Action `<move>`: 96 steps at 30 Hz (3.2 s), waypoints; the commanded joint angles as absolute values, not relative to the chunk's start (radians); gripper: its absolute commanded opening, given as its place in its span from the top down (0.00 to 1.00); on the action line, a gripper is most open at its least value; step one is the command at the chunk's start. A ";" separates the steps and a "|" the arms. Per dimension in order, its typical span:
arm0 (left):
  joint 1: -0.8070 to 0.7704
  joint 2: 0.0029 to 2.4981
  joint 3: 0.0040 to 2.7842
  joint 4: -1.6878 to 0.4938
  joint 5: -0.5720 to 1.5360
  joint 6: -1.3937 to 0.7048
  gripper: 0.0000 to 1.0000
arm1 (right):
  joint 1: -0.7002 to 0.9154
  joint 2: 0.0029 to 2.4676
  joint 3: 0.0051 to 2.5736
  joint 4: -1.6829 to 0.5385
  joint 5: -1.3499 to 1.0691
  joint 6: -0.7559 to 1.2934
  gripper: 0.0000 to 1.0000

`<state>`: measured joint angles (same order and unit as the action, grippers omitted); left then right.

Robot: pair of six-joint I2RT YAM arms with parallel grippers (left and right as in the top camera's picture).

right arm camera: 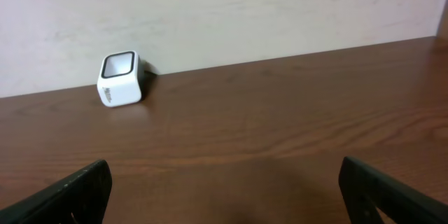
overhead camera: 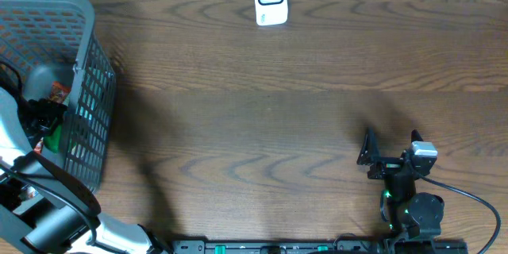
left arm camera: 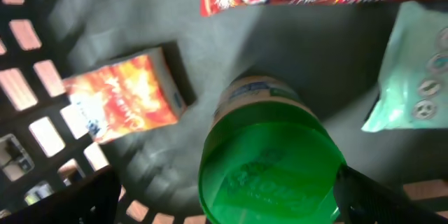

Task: Scan the item barcode
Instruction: 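Reach the left gripper into the basket toward the green-lidded jar, then close the left gripper on the green-lidded jar and lift it, then carry the jar with the left gripper toward the white scanner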

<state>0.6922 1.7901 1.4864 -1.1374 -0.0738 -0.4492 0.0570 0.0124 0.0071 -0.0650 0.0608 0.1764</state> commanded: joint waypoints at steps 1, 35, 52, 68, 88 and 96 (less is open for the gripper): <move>0.695 1.800 1.422 -1.106 -0.080 -0.459 0.02 | 0.066 0.007 0.006 -0.068 0.070 0.189 0.01; 0.706 1.776 1.378 -1.217 -0.043 -0.489 0.02 | 0.066 0.007 0.006 -0.068 0.070 0.189 0.01; 0.717 1.766 1.314 -1.183 -0.050 -0.492 0.02 | 0.066 0.007 0.006 -0.068 0.070 0.189 0.01; 0.717 1.766 1.178 -1.047 -0.049 -0.492 0.00 | 0.066 0.007 0.006 -0.068 0.070 0.189 0.01; 0.717 1.707 1.457 -1.216 -0.049 -0.492 0.38 | 0.066 0.007 0.006 -0.068 0.070 0.189 0.01; 0.712 1.551 1.774 -1.353 0.000 -0.492 0.37 | 0.066 0.007 0.006 -0.068 0.070 0.189 0.01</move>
